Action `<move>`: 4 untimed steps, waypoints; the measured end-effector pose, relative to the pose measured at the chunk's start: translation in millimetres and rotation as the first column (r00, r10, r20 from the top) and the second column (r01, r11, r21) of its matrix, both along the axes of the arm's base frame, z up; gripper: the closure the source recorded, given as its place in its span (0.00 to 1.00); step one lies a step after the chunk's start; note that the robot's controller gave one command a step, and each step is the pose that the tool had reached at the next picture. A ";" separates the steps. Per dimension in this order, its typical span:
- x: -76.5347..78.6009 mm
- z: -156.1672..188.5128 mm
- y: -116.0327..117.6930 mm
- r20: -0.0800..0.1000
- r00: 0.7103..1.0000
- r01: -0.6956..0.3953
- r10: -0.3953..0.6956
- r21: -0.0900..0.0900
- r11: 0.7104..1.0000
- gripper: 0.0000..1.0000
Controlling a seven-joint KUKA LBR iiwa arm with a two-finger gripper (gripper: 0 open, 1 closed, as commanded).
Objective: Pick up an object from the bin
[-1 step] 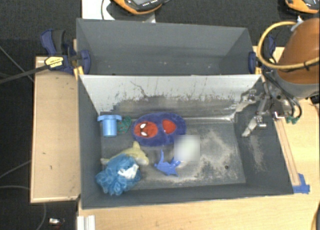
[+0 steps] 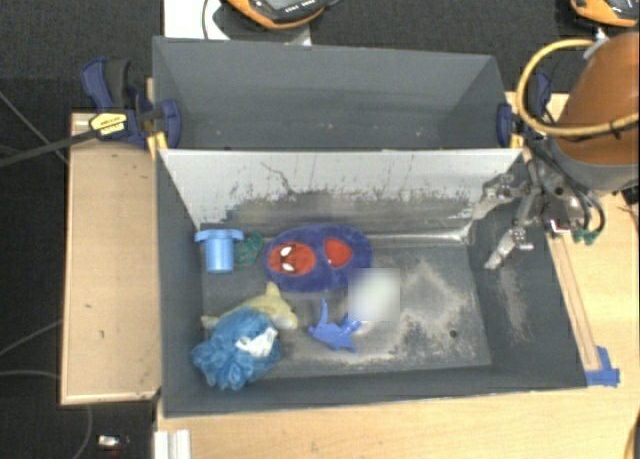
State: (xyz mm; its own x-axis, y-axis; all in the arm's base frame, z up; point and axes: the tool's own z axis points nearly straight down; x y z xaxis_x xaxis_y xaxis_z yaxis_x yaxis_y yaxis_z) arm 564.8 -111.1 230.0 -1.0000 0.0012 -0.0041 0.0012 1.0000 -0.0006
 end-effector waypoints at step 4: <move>-43.2 -137.4 7.5 0.000 0.958 -0.287 0.287 -0.001 0.958 0.00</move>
Offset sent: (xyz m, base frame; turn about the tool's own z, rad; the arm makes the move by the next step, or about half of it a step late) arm -0.0341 -0.0111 -0.1291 -0.7401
